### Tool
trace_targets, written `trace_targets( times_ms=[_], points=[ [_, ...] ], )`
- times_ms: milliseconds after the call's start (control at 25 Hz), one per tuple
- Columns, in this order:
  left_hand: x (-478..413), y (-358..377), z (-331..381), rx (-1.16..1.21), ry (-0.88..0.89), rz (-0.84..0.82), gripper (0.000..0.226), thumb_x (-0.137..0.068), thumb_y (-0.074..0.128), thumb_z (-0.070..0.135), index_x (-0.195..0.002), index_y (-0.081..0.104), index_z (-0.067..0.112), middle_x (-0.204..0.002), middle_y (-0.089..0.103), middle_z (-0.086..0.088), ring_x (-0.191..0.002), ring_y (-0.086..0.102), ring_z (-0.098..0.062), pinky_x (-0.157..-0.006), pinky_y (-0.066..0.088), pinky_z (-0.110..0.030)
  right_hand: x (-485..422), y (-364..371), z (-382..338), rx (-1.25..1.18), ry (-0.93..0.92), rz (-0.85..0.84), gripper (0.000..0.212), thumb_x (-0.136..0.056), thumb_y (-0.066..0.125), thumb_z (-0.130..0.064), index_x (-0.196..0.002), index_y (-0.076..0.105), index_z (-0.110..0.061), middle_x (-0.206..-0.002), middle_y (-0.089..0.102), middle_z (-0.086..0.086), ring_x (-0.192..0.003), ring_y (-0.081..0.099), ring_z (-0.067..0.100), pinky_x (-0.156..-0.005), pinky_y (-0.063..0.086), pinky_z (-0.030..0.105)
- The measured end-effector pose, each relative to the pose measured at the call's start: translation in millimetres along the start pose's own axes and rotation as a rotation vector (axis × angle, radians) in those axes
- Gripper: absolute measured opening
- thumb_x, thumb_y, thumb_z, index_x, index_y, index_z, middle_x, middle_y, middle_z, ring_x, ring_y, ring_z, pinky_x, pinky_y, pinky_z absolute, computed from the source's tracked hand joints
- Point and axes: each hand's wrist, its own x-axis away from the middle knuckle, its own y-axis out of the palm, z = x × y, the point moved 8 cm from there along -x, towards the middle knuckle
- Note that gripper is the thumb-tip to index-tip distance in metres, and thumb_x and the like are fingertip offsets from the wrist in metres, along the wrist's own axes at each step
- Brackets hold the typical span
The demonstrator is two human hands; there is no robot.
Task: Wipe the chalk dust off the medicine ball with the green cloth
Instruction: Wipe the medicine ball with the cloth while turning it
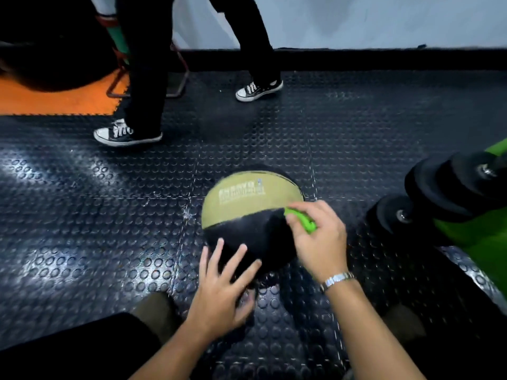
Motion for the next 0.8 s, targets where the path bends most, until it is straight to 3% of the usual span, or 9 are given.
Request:
trace_targets(
  times_ms=[120, 240, 320, 400, 440, 560, 720, 800],
  points=[
    [32.1, -11.5, 4.9, 0.059, 0.070, -0.078, 0.060, -0.088, 0.072, 0.033, -0.146, 0.062, 0.021, -0.160, 0.051, 0.002, -0.155, 0.032, -0.043, -0.125, 0.026, -0.063, 34.0, 31.0, -24.0, 0.288, -0.221, -0.200, 0.031, -0.083, 0.075, -0.021, -0.111, 0.074, -0.035, -0.084, 0.059, -0.013, -0.073, 0.060, 0.014, -0.067, 0.052, 0.031],
    [46.7, -18.1, 10.1, 0.108, 0.103, -0.141, 0.060, -0.091, 0.065, 0.030, -0.149, 0.059, 0.017, -0.154, 0.057, 0.002, -0.153, 0.039, -0.033, -0.128, 0.025, -0.050, 62.3, 35.3, -8.4, 0.377, -0.114, -0.197, 0.036, -0.082, 0.076, -0.021, -0.111, 0.073, -0.043, -0.080, 0.058, -0.010, -0.068, 0.059, 0.018, -0.060, 0.052, 0.032],
    [39.9, -27.5, 7.5, 0.169, 0.103, -0.100, 0.050, -0.091, 0.061, 0.022, -0.140, 0.065, 0.011, -0.138, 0.067, -0.004, -0.139, 0.055, -0.028, -0.121, 0.037, -0.046, 73.8, 30.9, 1.3, 0.382, -0.092, -0.158, 0.041, -0.080, 0.078, -0.017, -0.111, 0.073, -0.044, -0.078, 0.056, -0.010, -0.062, 0.054, 0.018, -0.054, 0.048, 0.031],
    [12.5, -45.8, -9.6, 0.193, -0.057, 0.027, 0.040, -0.091, 0.058, 0.017, -0.129, 0.068, 0.007, -0.121, 0.068, -0.007, -0.118, 0.060, -0.025, -0.106, 0.049, -0.047, 79.8, 26.8, 5.3, 0.386, -0.096, -0.130, 0.045, -0.081, 0.078, -0.016, -0.115, 0.071, -0.044, -0.077, 0.053, -0.010, -0.059, 0.048, 0.015, -0.052, 0.044, 0.029],
    [-3.6, -55.3, -22.2, 0.214, -0.218, 0.090, 0.039, -0.093, 0.056, 0.017, -0.129, 0.066, 0.008, -0.122, 0.066, -0.005, -0.118, 0.058, -0.022, -0.106, 0.049, -0.046, 82.8, 25.7, 6.3, 0.388, -0.099, -0.121, 0.046, -0.082, 0.077, -0.015, -0.118, 0.070, -0.043, -0.078, 0.052, -0.010, -0.059, 0.045, 0.014, -0.053, 0.044, 0.029],
    [-32.0, -58.5, -43.2, 0.393, -0.562, 0.090, 0.047, -0.098, 0.057, 0.014, -0.144, 0.057, 0.014, -0.148, 0.054, 0.002, -0.139, 0.041, -0.008, -0.123, 0.036, -0.044, 88.3, 21.7, -2.4, 0.303, -0.110, -0.052, 0.036, -0.084, 0.075, -0.017, -0.118, 0.072, -0.031, -0.083, 0.059, -0.010, -0.066, 0.053, 0.015, -0.060, 0.051, 0.034],
    [-25.4, -34.1, -32.1, 0.456, -0.616, 0.058, 0.072, -0.094, 0.062, 0.056, -0.151, 0.051, 0.014, -0.165, 0.037, 0.000, -0.156, 0.029, -0.018, -0.129, 0.025, -0.041, 48.7, -4.7, -20.5, 0.048, -0.023, 0.232, 0.015, -0.085, 0.077, -0.016, -0.097, 0.069, -0.014, -0.092, 0.066, -0.003, -0.085, 0.061, 0.018, -0.077, 0.053, 0.041],
    [-23.5, -26.7, -29.9, 0.423, -0.622, 0.085, 0.086, -0.088, 0.063, 0.071, -0.151, 0.051, 0.014, -0.165, 0.036, 0.000, -0.156, 0.028, -0.021, -0.127, 0.026, -0.040, 17.8, -7.3, -32.1, 0.055, -0.033, 0.262, 0.017, -0.085, 0.078, -0.015, -0.099, 0.069, -0.012, -0.094, 0.064, -0.004, -0.089, 0.060, 0.018, -0.083, 0.049, 0.032]
  ],
)
